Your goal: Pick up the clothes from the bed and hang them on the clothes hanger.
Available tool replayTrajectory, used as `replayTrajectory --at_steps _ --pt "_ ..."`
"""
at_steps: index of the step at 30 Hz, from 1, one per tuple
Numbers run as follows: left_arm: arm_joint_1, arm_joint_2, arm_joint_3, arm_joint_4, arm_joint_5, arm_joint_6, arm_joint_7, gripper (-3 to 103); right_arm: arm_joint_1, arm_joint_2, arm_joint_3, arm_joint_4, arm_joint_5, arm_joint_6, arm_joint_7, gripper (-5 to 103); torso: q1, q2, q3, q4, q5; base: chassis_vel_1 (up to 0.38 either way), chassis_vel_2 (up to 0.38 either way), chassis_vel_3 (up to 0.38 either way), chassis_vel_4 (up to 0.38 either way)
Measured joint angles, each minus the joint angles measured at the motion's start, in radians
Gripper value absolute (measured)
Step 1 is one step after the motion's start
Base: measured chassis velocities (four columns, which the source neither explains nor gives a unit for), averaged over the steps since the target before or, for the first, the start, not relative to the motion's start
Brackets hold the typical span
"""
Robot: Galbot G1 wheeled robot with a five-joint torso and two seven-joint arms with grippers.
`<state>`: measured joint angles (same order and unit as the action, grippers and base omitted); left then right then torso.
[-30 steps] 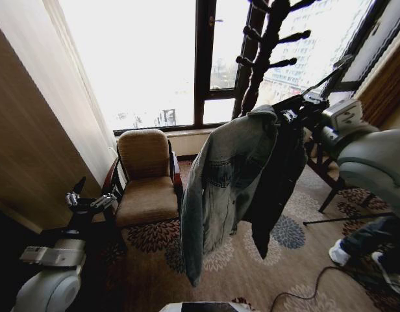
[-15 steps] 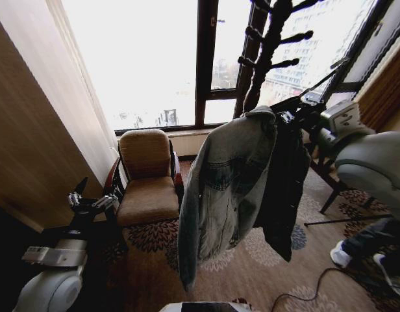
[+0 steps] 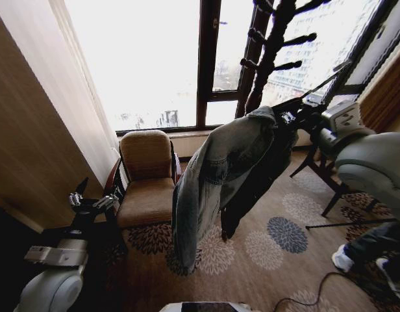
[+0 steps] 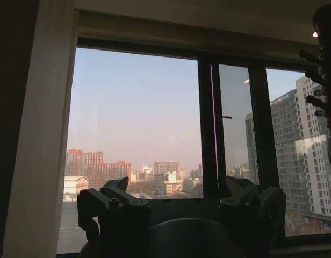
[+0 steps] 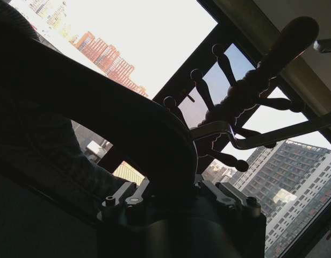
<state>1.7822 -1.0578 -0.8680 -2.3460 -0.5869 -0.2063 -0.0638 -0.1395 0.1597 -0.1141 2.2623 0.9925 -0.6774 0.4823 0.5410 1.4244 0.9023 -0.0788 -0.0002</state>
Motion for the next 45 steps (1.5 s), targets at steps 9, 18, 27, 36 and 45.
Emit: replayTrajectory --at_steps 9,18,27,36,45 --pt "-0.003 -0.003 0.004 0.004 0.001 -0.001 0.000 100 -0.007 0.003 0.001 -0.001 0.001 0.000 0.009 25 0.001 0.000 0.000 0.0000 0.0004 -0.291 0.195 0.292 -0.199" --pt "-0.006 -0.004 0.006 0.010 0.001 -0.002 0.000 100 -0.007 0.000 0.002 -0.001 0.000 0.002 0.012 25 0.002 -0.001 0.001 0.0003 0.0000 -0.214 0.204 0.216 -0.194" --pt "-0.014 -0.004 0.013 0.013 0.001 -0.002 0.001 100 -0.003 -0.004 0.004 0.006 0.000 -0.002 0.019 25 -0.001 0.000 0.000 0.0000 0.0001 -0.016 0.015 -0.003 -0.004" --pt "-0.020 -0.003 0.013 0.017 -0.004 -0.002 0.001 100 -0.004 0.002 0.004 0.006 0.001 -0.011 0.025 25 0.001 0.000 0.000 0.0005 0.0003 0.044 -0.057 -0.047 0.050" --pt "-0.023 -0.003 0.013 0.019 -0.006 -0.002 0.001 100 -0.006 0.006 0.003 0.005 0.001 -0.011 0.025 25 0.002 -0.001 0.001 0.0001 0.0001 0.117 -0.100 -0.136 0.142"
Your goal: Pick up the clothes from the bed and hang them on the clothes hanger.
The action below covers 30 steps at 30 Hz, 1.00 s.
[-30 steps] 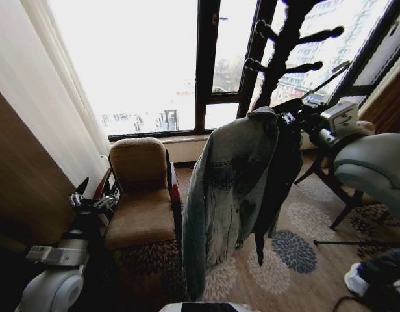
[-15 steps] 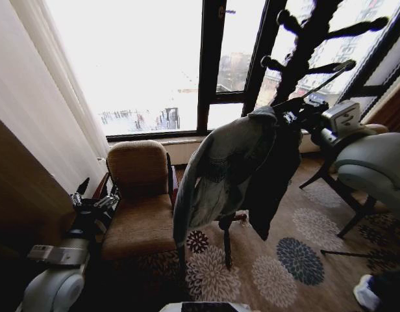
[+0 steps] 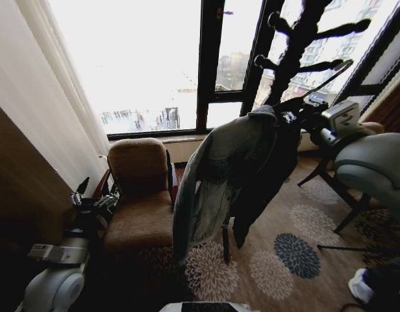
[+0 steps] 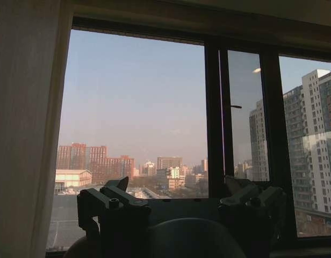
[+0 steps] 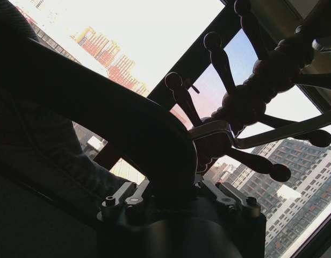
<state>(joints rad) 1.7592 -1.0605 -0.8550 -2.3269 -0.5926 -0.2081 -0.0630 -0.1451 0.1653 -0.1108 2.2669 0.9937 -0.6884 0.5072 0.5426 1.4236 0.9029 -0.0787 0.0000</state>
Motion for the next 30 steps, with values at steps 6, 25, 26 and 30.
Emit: replayTrajectory --at_steps 6,25,26,30 --pt "-0.002 0.001 -0.003 0.000 -0.003 0.000 0.000 100 -0.002 0.002 0.000 0.002 0.002 -0.001 -0.001 25 -0.003 0.001 -0.001 -0.0001 0.0001 0.236 -0.230 -0.217 0.220" --pt "0.010 0.003 -0.018 -0.002 -0.012 -0.001 0.000 100 -0.018 0.012 0.000 -0.002 -0.001 0.020 0.021 25 -0.001 0.000 0.000 -0.0003 0.0006 -0.114 0.037 0.129 -0.053" --pt "0.010 0.003 -0.018 -0.002 -0.012 -0.001 0.000 100 -0.018 0.012 0.000 -0.002 -0.001 0.020 0.021 25 -0.001 0.000 0.000 -0.0003 0.0006 -0.254 0.108 0.212 -0.178" --pt "0.009 0.003 -0.017 -0.001 -0.012 -0.001 0.001 100 -0.020 0.014 0.000 -0.003 -0.006 0.025 0.022 25 -0.001 0.001 0.000 -0.0007 0.0007 -0.182 0.088 0.126 -0.146"
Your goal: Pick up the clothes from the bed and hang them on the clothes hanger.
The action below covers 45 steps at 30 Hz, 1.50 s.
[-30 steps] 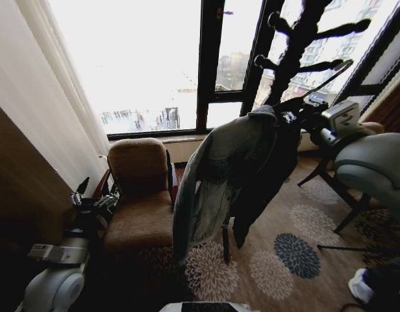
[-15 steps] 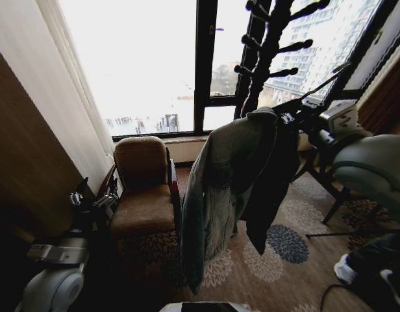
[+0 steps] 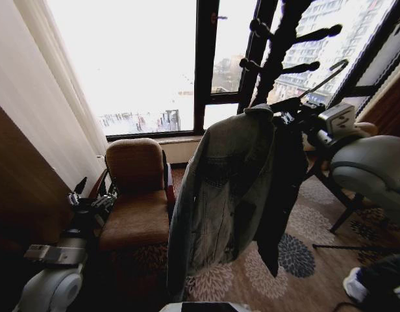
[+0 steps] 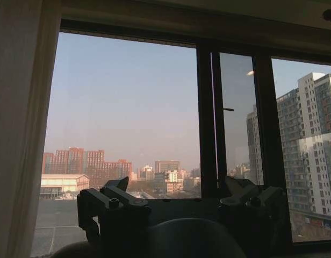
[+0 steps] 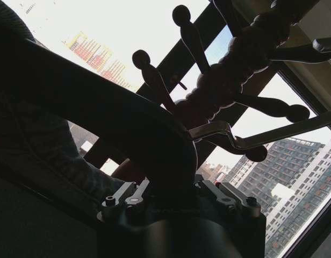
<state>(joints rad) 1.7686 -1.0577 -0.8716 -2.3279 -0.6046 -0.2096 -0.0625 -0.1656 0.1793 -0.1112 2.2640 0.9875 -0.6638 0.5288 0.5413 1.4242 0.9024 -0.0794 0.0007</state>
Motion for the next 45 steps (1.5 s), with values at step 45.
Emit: replayTrajectory --at_steps 45 --pt "0.001 -0.004 -0.007 0.001 -0.007 -0.007 0.002 100 -0.005 0.005 0.005 0.012 -0.001 -0.005 0.011 25 0.000 0.000 0.000 0.0013 -0.0008 0.025 0.040 -0.022 -0.038"
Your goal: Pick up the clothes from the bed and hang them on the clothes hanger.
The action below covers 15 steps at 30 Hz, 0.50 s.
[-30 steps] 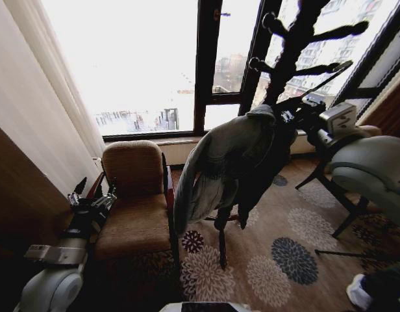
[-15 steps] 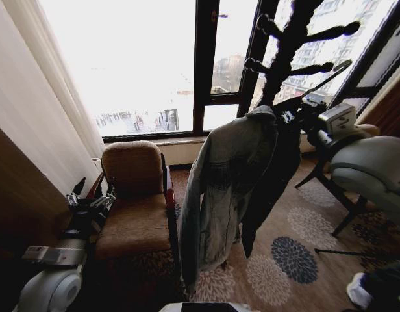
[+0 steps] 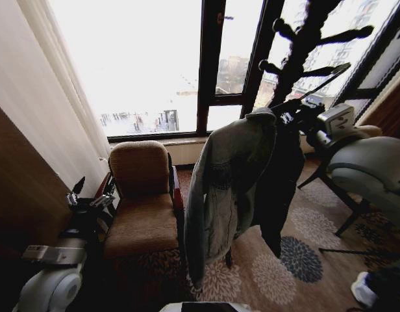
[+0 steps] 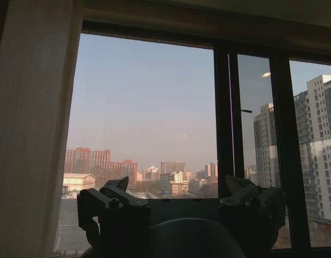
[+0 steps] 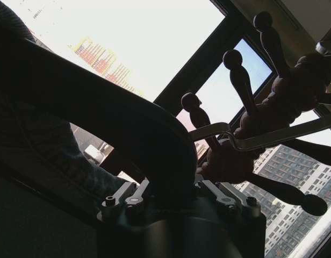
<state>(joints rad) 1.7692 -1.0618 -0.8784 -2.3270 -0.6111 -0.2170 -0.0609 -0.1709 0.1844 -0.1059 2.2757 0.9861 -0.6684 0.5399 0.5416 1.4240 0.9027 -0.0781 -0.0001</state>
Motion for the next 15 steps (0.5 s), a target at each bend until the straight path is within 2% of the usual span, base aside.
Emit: replayTrajectory --at_steps 5,15 --pt "-0.003 0.000 0.002 0.000 0.000 0.000 0.000 100 0.000 0.001 0.000 -0.001 0.000 0.001 0.000 25 0.000 0.000 0.000 -0.0010 0.0011 0.011 -0.053 -0.022 0.048" --pt "-0.004 0.003 0.000 0.000 -0.002 0.001 0.000 100 0.002 0.003 0.000 0.000 0.005 -0.001 0.001 25 -0.001 0.000 0.000 -0.0007 -0.0005 0.038 -0.078 -0.040 0.076"
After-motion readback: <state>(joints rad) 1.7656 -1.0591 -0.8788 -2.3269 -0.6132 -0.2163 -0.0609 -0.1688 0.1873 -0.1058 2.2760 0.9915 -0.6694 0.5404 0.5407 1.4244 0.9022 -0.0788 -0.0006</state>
